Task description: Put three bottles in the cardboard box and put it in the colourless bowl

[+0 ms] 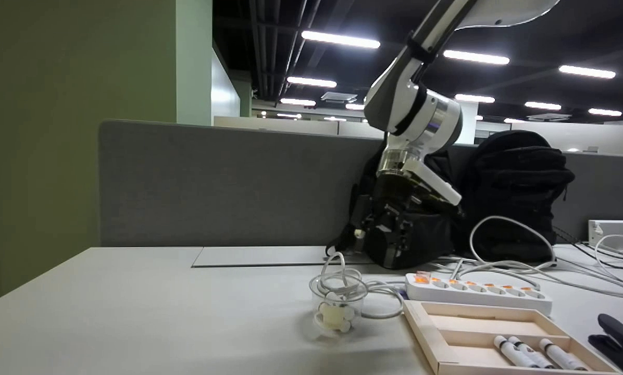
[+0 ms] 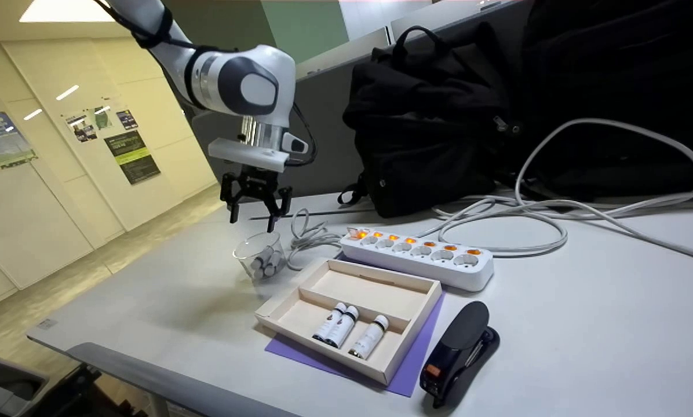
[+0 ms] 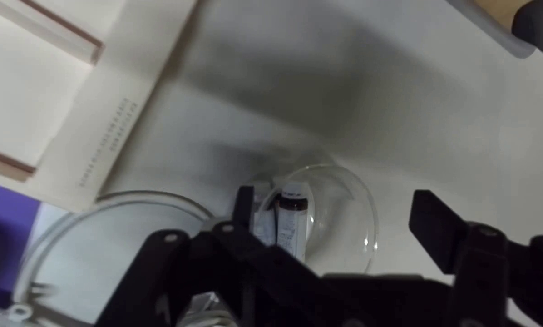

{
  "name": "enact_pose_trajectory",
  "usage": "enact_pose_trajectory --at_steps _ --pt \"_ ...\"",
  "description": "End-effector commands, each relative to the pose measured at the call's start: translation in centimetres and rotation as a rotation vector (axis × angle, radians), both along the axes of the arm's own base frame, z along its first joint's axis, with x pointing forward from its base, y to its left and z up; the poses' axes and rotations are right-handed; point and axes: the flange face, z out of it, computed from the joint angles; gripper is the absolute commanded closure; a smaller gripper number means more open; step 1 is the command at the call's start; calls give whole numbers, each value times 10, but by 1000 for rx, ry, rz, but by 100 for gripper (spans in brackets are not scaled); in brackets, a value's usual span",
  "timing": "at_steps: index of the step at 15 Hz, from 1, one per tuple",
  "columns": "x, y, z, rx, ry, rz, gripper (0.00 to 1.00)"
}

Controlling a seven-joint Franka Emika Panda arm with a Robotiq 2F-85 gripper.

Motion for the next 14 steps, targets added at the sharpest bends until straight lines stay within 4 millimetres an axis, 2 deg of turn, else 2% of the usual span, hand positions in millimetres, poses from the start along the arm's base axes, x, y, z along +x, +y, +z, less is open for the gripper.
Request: enact_pose_trajectory --at_steps 1,4,6,9,14 --pt "-31 -64 26 -155 71 -5 0" --pt "-60 -126 7 -290 104 -37 0" --pt "-79 -154 -13 -359 112 -103 0" --pt "-107 -171 -41 -446 96 -204 0" --pt "-141 -175 -79 -517 78 -272 0"
